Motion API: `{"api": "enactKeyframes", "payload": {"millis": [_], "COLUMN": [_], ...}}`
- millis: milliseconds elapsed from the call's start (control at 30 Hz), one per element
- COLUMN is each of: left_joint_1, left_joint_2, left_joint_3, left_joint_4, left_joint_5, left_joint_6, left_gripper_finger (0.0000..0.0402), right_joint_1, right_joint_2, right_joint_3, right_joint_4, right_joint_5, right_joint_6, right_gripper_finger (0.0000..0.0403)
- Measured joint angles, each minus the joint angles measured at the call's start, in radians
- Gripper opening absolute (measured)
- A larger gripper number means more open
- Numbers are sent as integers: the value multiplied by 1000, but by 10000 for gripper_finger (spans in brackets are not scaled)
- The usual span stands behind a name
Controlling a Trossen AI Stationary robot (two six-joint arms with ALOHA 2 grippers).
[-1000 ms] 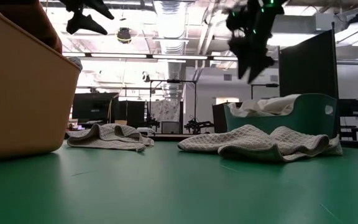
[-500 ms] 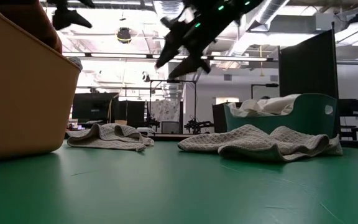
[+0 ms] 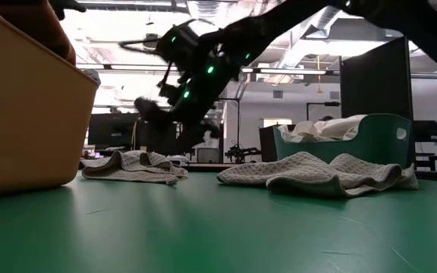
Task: Sort towels by color in basket
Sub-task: Put the left light gray towel into the green bin
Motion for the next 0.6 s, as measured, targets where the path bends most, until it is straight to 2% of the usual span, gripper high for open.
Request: {"api": "enactKeyframes", "payload": {"millis": [133, 233, 333, 467, 500, 600], "left_joint_1": [0, 0, 0, 0, 0, 0], "left_joint_2": [-19, -33, -43, -45, -44, -43], "left_joint_3": [0, 0, 0, 0, 0, 0], "left_joint_4": [0, -7, -13, -12, -12, 0], "left_joint_5": [4, 4, 3, 0, -1, -2], "left_joint_6": [-9, -20, -20, -3, 3, 6], "left_gripper_finger": [242, 242, 242, 242, 242, 242], "right_joint_1": [-3, -3, -2, -2, -4, -3], "right_joint_2": [91, 141, 155, 138, 125, 64], "right_joint_3": [42, 79, 89, 89, 89, 84], "right_joint_4": [59, 60, 54, -8, -49, -209], "right_joint_5": [2, 3, -4, -45, -69, -93], "right_joint_6": [-74, -57, -38, -36, -35, -4], "right_gripper_finger": [288, 271, 206, 51, 33, 31]}}
